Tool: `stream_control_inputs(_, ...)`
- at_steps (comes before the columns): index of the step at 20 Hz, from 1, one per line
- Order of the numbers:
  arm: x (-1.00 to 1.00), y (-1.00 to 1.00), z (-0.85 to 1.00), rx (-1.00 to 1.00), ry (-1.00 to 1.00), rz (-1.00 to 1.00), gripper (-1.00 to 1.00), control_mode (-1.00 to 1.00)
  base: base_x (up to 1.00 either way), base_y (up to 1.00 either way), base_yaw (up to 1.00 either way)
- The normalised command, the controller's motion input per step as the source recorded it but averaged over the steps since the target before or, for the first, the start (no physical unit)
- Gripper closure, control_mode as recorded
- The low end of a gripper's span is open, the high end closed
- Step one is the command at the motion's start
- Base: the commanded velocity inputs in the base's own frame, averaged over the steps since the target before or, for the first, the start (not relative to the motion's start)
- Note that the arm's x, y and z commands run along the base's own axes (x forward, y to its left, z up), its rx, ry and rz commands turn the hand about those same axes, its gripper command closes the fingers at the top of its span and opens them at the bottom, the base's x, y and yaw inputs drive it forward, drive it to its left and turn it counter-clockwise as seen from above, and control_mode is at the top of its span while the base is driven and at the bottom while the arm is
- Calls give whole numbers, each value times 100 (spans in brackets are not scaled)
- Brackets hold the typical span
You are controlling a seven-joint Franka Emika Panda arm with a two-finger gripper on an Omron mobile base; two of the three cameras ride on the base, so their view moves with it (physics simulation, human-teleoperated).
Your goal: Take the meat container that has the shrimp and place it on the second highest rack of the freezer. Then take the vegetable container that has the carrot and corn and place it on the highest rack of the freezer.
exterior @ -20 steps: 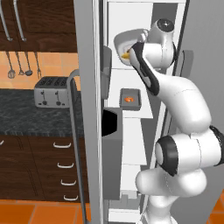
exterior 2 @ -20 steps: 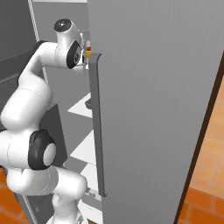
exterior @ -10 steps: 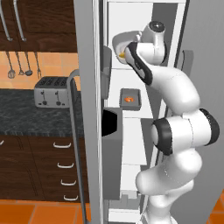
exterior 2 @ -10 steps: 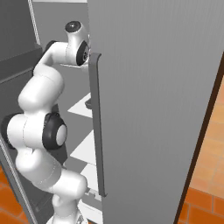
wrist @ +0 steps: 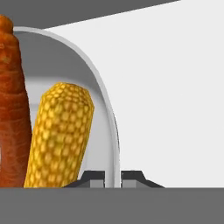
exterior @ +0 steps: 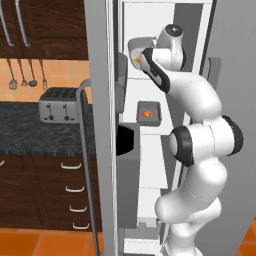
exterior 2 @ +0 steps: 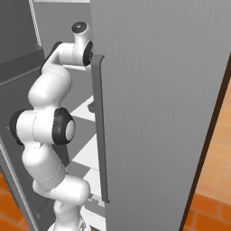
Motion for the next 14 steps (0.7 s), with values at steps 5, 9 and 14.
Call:
stream_control_inputs(5, 19, 0, -6, 0, -2, 0, 100, -100, 0, 0, 0)
stream_control_inputs(9, 0, 0, 0, 0, 0, 0, 100, -100, 0, 0, 0)
stream_control_inputs(14, 0, 0, 0, 0, 0, 0, -100, -100, 0, 0, 0)
